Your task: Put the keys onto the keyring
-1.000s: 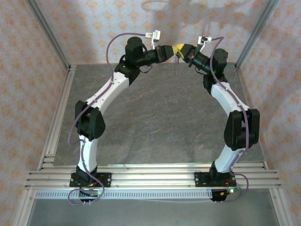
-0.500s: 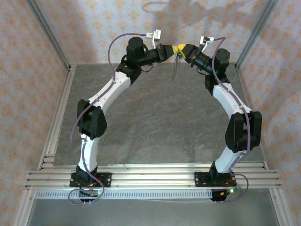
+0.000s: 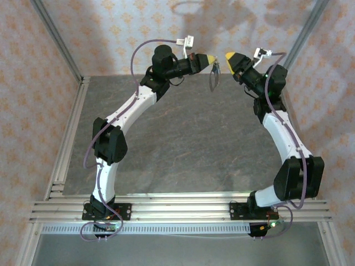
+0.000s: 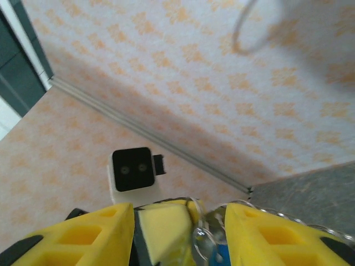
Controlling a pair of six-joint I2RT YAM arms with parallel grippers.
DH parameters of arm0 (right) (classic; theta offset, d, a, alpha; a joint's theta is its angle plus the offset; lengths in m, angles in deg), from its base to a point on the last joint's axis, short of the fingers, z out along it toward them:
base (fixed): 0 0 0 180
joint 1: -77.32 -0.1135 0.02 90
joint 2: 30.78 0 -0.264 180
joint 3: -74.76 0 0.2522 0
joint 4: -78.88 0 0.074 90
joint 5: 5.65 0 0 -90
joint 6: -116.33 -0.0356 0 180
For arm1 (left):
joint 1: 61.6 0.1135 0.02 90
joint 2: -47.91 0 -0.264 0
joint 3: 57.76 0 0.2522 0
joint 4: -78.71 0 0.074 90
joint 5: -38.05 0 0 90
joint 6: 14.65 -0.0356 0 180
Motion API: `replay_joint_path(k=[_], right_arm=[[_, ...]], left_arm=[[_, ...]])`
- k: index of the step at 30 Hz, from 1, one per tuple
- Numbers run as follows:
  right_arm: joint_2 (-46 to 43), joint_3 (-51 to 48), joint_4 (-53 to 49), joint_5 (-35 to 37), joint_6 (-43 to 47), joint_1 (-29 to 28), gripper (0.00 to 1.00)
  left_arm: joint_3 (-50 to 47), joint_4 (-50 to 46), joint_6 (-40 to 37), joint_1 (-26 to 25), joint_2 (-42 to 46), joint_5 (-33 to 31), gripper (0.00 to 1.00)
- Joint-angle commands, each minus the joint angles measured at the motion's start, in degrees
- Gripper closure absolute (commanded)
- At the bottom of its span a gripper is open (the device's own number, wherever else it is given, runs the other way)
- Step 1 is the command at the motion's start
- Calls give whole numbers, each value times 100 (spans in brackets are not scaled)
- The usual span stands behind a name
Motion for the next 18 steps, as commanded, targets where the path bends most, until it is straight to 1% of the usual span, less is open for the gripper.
replay_joint_path(k=[1,6,13,18], right_arm=[[-339,-230,-488,465,696,-9,53],[-651,-387,-1328,639,1643,-88,51],[-746,-199,-2194,932,2698,-620,50],[-652,30,-2559,1128,3124,-853,49]], left_arm=[[-21,403,45,15,186,103,100],[12,427,145,16,186,100,100],[6,425,174,15,199,91,100],[13,405,158,15,216,83,100]])
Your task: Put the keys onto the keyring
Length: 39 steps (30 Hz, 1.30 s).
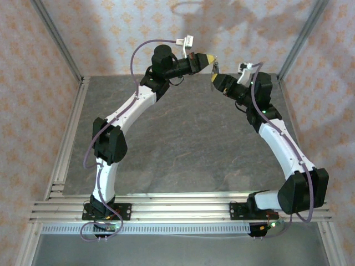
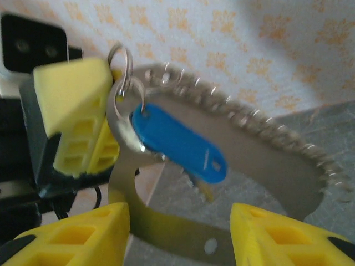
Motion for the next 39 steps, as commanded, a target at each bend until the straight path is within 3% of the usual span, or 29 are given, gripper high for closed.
replay_joint_path(k=[1,11,21,31,39], right_arm=[[-26,343,-274,258,566,-59,50],[123,587,-422,518,738,-67,53],[530,1094,-570,292,847,-71,58],[491,982,-557,-193,991,-128,98],[446,874,-505,-402,916,-190,100]], left_arm=[[17,369,27,11,217,87,100],[19,341,-6,11,252,129,100],[33,355,16,6,260,144,100],[137,315,25,2,181,127,100],[129,350,22,2,190,83,100]])
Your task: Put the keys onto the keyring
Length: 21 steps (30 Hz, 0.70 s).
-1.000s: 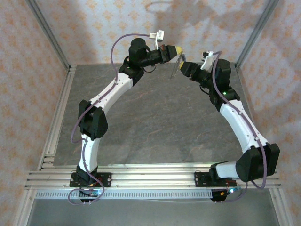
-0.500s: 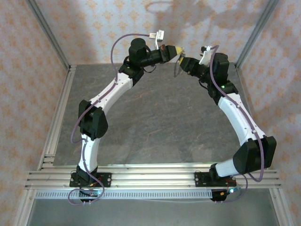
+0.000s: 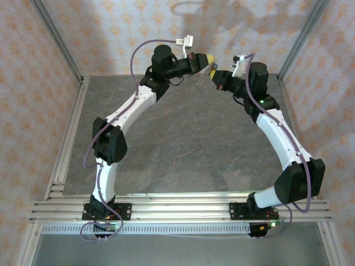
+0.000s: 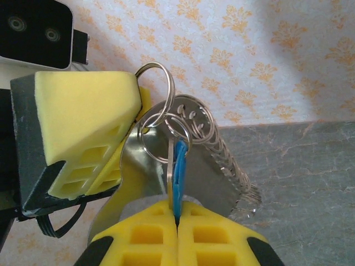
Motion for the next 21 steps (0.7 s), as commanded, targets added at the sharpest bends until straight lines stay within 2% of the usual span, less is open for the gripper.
replay_joint_path(k=[1,9,16,21], right_arm=[[-135,-81,146,-310,-26,-103,100],[59,129,187,-543,-68,-441,100],[-22,-13,144,-216,11,-417,100],[-78,-256,555,-133,-345,-312,100]], left_arm=[[100,380,29,2,198,66,100],[-7,418,0,-41,225,37,100],[-45,440,8,-42,252,37,100],[-132,514,18,-41,320,12,100]])
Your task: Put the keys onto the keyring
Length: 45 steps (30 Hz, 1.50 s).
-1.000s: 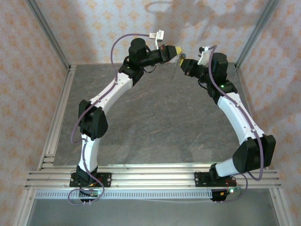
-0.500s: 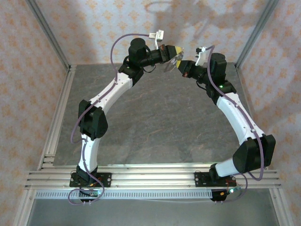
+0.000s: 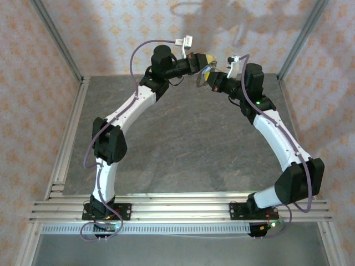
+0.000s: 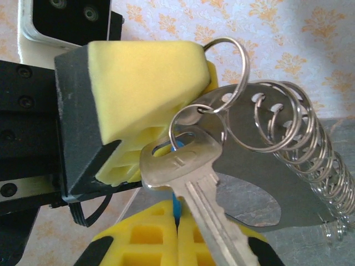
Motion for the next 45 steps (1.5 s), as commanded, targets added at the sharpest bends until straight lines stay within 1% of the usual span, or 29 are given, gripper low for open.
replay_joint_path(k=[1,3,5,7,8,11,16,21,24,27,29,33,39,45], right_arm=[[-58,-142,353,-144,-215,-23,100],[-32,-95,305,-290,-208,-26,100],[-97,-109,95,-294,-97,-21,79],[-240,-230,-87,-328,17,24,65],[-330,-350,-179,-373,78,61,61],[-654,-837,-289,-511,108,246,57],[-1230,-1527,-95,-607,-142,642,56],[-1353,-1459,323,-639,-606,895,58],[-1262,-1202,682,-460,-1090,909,62],[-1148,-1020,1153,-29,-1744,911,68],[-1024,-949,1638,115,-2252,912,68],[-718,-696,2226,175,-2881,906,68],[-297,-345,2485,125,-3243,872,69],[-20,-156,2523,81,-3272,715,71]], left_arm=[[-74,475,20,-63,335,19,100],[-84,489,14,-57,354,15,100],[-86,469,-13,-63,364,12,100],[-78,443,-49,-59,372,6,100],[-78,440,-58,-54,372,6,100],[-68,472,-72,-43,381,6,100],[-34,475,-126,-36,372,14,100],[-75,461,-247,-37,397,32,100],[-130,451,-340,-37,450,30,100],[-148,428,-403,-33,478,46,100],[-150,440,-412,-37,481,59,100],[-157,445,-414,-45,478,85,100],[-146,475,-404,-57,478,94,100],[-121,475,-387,-79,485,118,100]])
